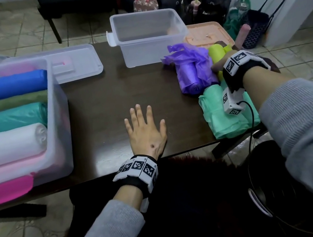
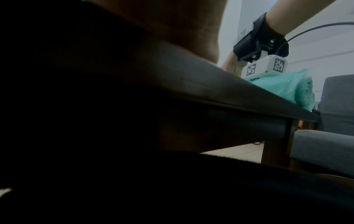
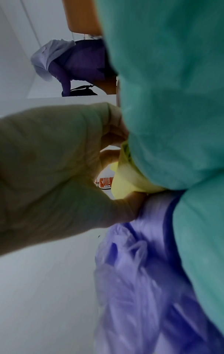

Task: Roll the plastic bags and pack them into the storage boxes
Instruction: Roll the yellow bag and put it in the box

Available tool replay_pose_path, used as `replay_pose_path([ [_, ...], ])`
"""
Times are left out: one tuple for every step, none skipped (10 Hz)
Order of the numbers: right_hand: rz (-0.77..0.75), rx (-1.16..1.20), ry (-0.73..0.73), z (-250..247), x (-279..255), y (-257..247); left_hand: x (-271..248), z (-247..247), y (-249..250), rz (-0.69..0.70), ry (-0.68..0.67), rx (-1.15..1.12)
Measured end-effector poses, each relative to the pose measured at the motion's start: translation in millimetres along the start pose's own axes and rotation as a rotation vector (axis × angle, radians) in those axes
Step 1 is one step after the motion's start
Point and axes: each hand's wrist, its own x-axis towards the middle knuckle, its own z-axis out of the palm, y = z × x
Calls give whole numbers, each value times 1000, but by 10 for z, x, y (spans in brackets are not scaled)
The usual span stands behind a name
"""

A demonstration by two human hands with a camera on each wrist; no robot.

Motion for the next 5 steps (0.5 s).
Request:
replay_pose_path([
  [-72,-107,11,-54,-21,10,-4,7,13,-5,10,-4],
  [-105,-31,2,-63,-103,57,0,16,13,-9,14,-2],
  [-18,49,-7,-34,5,57,3,16,14,-9,12,1],
  [58,282,40,-49,108,74,-2,17,11,-8,10,4],
  [102,440,38,-133,217,96,-1,8,7,-6,10,3],
])
